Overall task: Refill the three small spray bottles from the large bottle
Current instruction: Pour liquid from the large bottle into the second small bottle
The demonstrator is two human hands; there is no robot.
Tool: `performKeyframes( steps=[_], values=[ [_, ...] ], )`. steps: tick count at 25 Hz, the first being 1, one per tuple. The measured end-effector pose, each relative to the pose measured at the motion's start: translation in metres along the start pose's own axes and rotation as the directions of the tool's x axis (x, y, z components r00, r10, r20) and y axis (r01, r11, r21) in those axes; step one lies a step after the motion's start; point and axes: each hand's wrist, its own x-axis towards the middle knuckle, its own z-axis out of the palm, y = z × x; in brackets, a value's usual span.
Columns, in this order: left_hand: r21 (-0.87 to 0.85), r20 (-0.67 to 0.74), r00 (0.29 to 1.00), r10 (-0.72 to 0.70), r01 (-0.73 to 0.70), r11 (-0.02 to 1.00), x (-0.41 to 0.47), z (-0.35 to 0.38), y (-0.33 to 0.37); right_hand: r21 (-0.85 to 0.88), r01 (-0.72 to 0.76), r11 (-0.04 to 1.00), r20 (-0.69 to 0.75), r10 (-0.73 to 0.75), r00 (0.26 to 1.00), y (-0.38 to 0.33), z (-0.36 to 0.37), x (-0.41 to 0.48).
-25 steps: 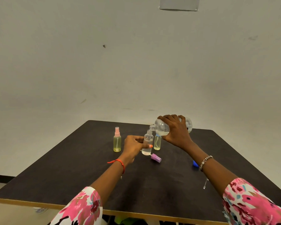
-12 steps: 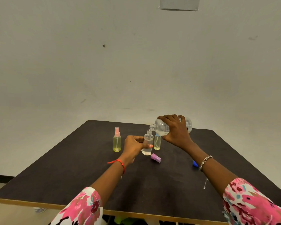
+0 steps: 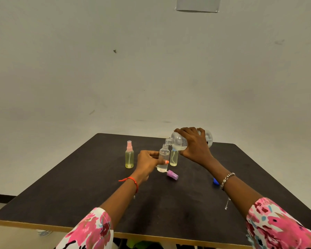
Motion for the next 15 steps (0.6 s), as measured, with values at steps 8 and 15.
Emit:
performKeyframes(
  steps=[8, 15],
  values=[
    [0.003, -0.003, 1.0, -0.006, 0.006, 1.0, 0.0002, 0.0014, 0.0005, 0.003, 0.0, 1.0, -0.009, 0.0, 1.0, 0.0009, 0.0002, -0.0015],
    [-0.002, 0.008, 1.0, 0.004, -0.004, 1.0, -0.0015, 0.0009, 0.0008, -0.003, 0.001, 1.0, -0.012, -0.001, 1.0, 0.0009, -0.0005, -0.0015]
  ],
)
